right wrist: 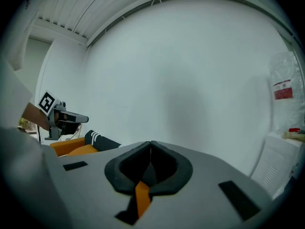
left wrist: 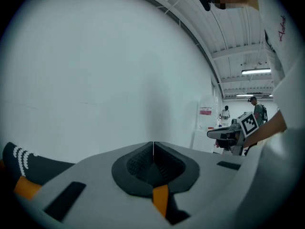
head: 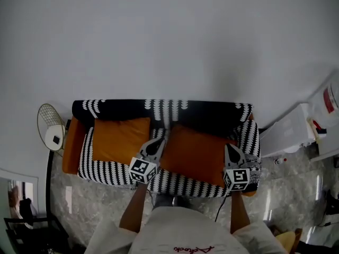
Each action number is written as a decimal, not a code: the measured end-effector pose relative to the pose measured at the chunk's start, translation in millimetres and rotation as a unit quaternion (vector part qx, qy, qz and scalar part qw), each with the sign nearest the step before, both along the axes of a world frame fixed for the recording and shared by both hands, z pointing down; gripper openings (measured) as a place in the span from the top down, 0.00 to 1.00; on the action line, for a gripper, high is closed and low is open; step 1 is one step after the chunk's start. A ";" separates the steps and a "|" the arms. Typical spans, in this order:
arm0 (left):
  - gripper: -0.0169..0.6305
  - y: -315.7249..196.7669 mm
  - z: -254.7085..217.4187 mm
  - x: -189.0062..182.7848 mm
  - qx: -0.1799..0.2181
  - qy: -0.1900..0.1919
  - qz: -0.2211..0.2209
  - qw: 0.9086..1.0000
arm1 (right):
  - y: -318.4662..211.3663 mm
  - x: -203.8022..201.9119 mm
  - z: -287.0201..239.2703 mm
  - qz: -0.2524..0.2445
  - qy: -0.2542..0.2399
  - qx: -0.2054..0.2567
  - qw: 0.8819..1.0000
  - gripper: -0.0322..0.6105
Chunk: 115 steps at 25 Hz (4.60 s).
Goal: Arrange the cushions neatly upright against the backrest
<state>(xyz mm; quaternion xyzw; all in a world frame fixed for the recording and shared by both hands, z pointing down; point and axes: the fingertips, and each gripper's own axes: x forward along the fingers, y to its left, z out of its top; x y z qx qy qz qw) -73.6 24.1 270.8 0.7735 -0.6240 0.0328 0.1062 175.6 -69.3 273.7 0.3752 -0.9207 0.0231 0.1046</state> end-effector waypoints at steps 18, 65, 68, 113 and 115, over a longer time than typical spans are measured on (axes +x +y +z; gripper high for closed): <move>0.92 -77.5 28.8 96.1 -0.029 0.012 0.165 0.986 | 7.9 123.1 19.0 0.172 0.017 -0.020 0.985 0.91; 0.47 -39.8 383.7 9.2 -0.316 0.105 0.078 0.940 | 41.4 110.2 365.0 0.196 -0.005 -0.357 0.913 0.47; 0.41 -50.4 413.9 -7.3 -0.345 0.110 0.061 0.930 | 31.2 113.8 399.4 0.195 0.002 -0.401 0.895 0.38; 0.71 -95.6 431.9 2.6 -0.362 0.118 0.134 0.915 | -41.8 103.8 431.1 0.113 0.035 -0.434 0.893 0.72; 0.71 -104.7 412.2 4.4 -0.341 0.119 0.137 0.923 | -51.0 105.8 410.2 0.114 0.032 -0.414 0.903 0.72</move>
